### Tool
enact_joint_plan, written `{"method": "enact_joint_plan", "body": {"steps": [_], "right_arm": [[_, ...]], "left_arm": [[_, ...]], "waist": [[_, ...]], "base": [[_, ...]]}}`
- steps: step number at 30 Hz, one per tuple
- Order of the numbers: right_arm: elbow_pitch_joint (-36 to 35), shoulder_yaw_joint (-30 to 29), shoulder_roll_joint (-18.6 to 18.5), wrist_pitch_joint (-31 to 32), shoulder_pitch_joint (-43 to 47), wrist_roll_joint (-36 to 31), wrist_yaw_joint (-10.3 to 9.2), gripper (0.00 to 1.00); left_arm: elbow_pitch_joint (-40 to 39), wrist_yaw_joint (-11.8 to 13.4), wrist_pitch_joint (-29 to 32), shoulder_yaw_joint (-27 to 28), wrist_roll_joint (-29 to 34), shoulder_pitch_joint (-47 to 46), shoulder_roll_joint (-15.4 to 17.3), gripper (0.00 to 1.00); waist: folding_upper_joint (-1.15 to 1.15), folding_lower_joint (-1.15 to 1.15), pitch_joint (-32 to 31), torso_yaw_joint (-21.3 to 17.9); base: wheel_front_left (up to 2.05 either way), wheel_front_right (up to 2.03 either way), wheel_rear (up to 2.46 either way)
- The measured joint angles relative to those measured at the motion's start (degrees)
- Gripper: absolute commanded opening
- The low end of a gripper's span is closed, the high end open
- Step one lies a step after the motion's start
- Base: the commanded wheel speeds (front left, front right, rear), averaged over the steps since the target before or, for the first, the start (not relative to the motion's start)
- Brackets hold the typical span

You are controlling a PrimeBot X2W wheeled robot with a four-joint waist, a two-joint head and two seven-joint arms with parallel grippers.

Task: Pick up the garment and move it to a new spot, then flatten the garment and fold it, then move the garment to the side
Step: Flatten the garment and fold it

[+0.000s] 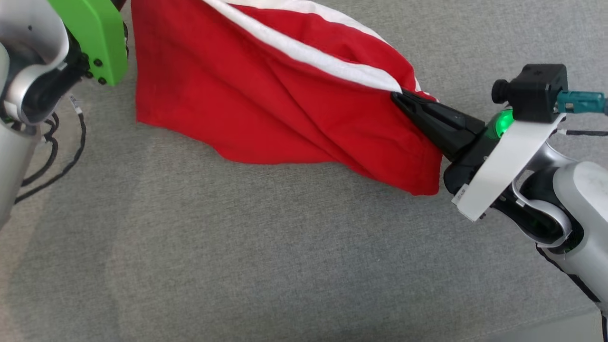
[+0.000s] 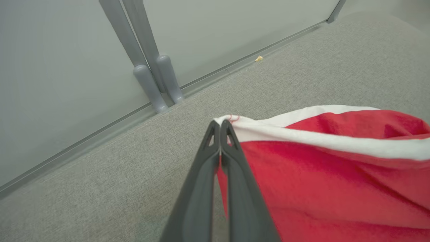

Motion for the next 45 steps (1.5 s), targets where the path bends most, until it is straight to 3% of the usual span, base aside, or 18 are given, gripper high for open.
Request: {"method": "enact_joint_plan", "body": {"steps": [16,17,18,19,22,30,33,36,40,45], "right_arm": [[4.0,2.8,1.5,-1.8,-5.1,0.8,0.01,0.0],[4.5,2.6,1.6,-2.0,-5.1,0.7,0.01,0.47],[4.9,2.3,1.9,-2.4,-5.2,0.5,0.01,1.0],[5.6,1.9,2.2,-2.8,-5.2,0.0,0.01,1.0],[6.0,1.6,2.6,-3.3,-5.3,-0.9,0.0,1.0],[6.0,-4.9,3.0,-7.0,-2.6,-4.3,0.0,1.0],[4.2,-8.6,2.4,-10.0,1.0,-9.4,0.0,1.0],[2.1,-13.7,2.5,-14.7,5.8,-18.3,0.01,1.0],[-0.6,-22.0,6.7,-20.1,14.6,-27.8,0.02,1.0],[-4.0,-27.6,12.2,-23.0,23.2,-35.7,0.02,1.0]], "left_arm": [[10.6,-0.3,-0.8,-4.5,0.8,-5.5,0.4,0.0],[11.0,-0.4,-0.6,-5.3,1.0,-5.6,0.6,0.11],[11.2,-0.4,-0.2,-6.1,1.0,-5.6,0.7,0.61],[11.4,-0.4,-0.2,-6.7,1.0,-5.6,0.9,1.0],[12.0,-0.4,-0.4,-7.5,0.9,-5.5,1.2,1.0],[10.8,1.6,-9.7,-4.0,0.0,-2.8,2.3,1.0],[8.6,3.1,-12.8,-1.6,-2.9,2.5,3.3,1.0],[5.8,6.7,-18.7,0.9,-3.4,8.9,5.1,1.0],[3.7,10.6,-23.8,2.0,-4.9,18.6,3.9,1.0],[4.4,12.6,-22.6,1.2,-6.5,21.7,2.8,1.0]], "waist": [[0.0,0.0,5.2,-5.5],[0.0,0.0,5.4,-5.7],[0.0,0.0,5.4,-5.8],[0.0,0.0,5.5,-5.9],[0.0,0.0,5.4,-6.0],[0.0,0.0,3.8,-5.5],[0.0,0.0,2.6,-5.3],[0.0,0.0,1.1,-5.2],[0.0,-0.01,-0.9,-5.1],[0.0,-0.01,-2.7,-5.3]], "base": [[0.0,0.0,0.0],[0.0,0.0,0.0],[0.0,0.0,0.0],[0.0,0.0,0.0],[0.0,0.0,0.0],[0.0,0.0,0.0],[0.0,0.0,0.0],[0.0,0.0,0.0],[0.0,0.0,0.0],[0.0,0.0,0.0]]}}
